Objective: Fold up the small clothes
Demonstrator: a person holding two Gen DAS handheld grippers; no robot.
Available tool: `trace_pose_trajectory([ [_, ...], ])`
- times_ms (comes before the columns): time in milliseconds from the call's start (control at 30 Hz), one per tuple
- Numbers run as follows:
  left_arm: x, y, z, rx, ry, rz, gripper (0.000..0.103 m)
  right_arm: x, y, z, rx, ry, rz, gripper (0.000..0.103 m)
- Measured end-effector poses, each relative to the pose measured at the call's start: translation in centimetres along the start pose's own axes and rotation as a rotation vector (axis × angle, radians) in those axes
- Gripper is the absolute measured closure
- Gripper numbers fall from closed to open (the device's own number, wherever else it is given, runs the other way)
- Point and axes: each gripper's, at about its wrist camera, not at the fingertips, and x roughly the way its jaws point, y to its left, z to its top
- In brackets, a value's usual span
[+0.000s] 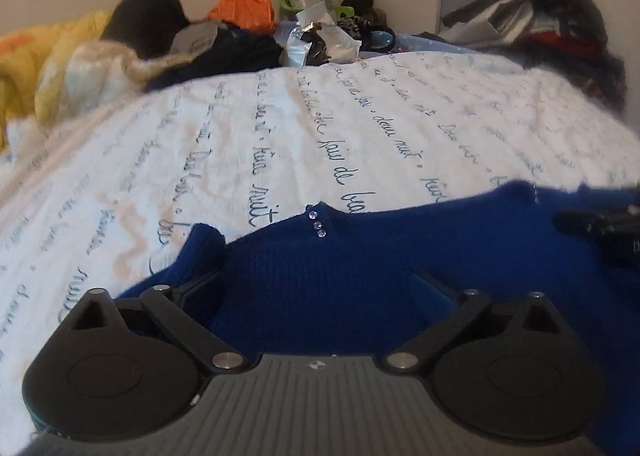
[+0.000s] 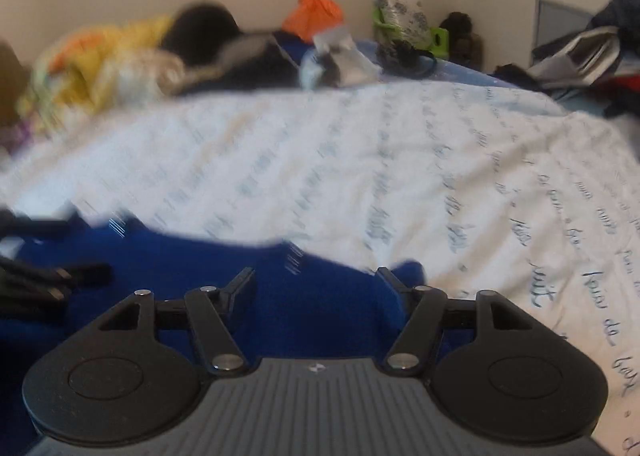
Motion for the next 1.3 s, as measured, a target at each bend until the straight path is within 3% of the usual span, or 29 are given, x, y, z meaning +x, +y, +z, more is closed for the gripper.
trace_pose_trajectory([
  [33,0.0,0.9,-0.1,-0.031,-0.009,-0.009,0.003,-0.3,-1.7,0.1,0.089,-0.008,0.054,0.036],
  [133,0.3,0.5,-0.1,0.001,0.000,-0.004,0.001,-0.3,-4.2,0.0,0.219,-0.041,0.092,0.036],
  [300,0.3,0.5,0.1,0.007,0.008,0.005,0.000,-2.1,0.0,0.9,0.055,0.025,-0.036,0.035],
  [400,0.1,0.4,0.1,0.009,0.007,0.008,0.000,-5.1,1.7,0.1,0.050,-0.040,0.045,0.021],
  [467,0.1,0.4,0.1,0.008,0.007,0.007,0.000,-3.6,2.0,-1.6,0.006,0.056,-0.017,0.015],
  [500,0.1,0.4,0.0,0.008,0.006,0.008,0.000,-3.5,1.4,-2.9,0.023,0.012,-0.014,0.010],
  [567,0.0,0.3,0.0,0.007,0.007,0.015,0.000,-3.7,0.3,-3.0,0.086,0.004,0.022,0.010],
  [700,-1.7,-0.3,-0.3,-0.046,0.032,0.067,0.000,-3.4,1.4,-2.9,0.028,0.017,-0.020,0.009],
  [800,-4.3,-0.8,-1.7,-0.088,0.046,0.028,0.000,-3.5,1.1,-3.0,0.045,0.013,-0.007,0.009],
  [933,-5.8,-2.3,-4.7,0.012,-0.033,0.084,0.000,-3.5,1.0,-2.9,0.041,0.013,-0.006,0.008],
  [1100,-5.8,-2.4,-4.7,0.000,-0.037,0.090,0.000,-3.8,0.9,-2.7,0.038,0.018,-0.010,0.008],
  [1200,-6.0,-2.2,-4.8,-0.005,-0.038,0.083,0.000,-6.1,2.0,-2.8,0.063,0.020,-0.106,0.007],
  [1300,-6.0,-2.2,-4.8,-0.008,-0.038,0.080,0.000,-6.9,2.9,-4.3,-0.022,0.004,-0.058,0.000],
])
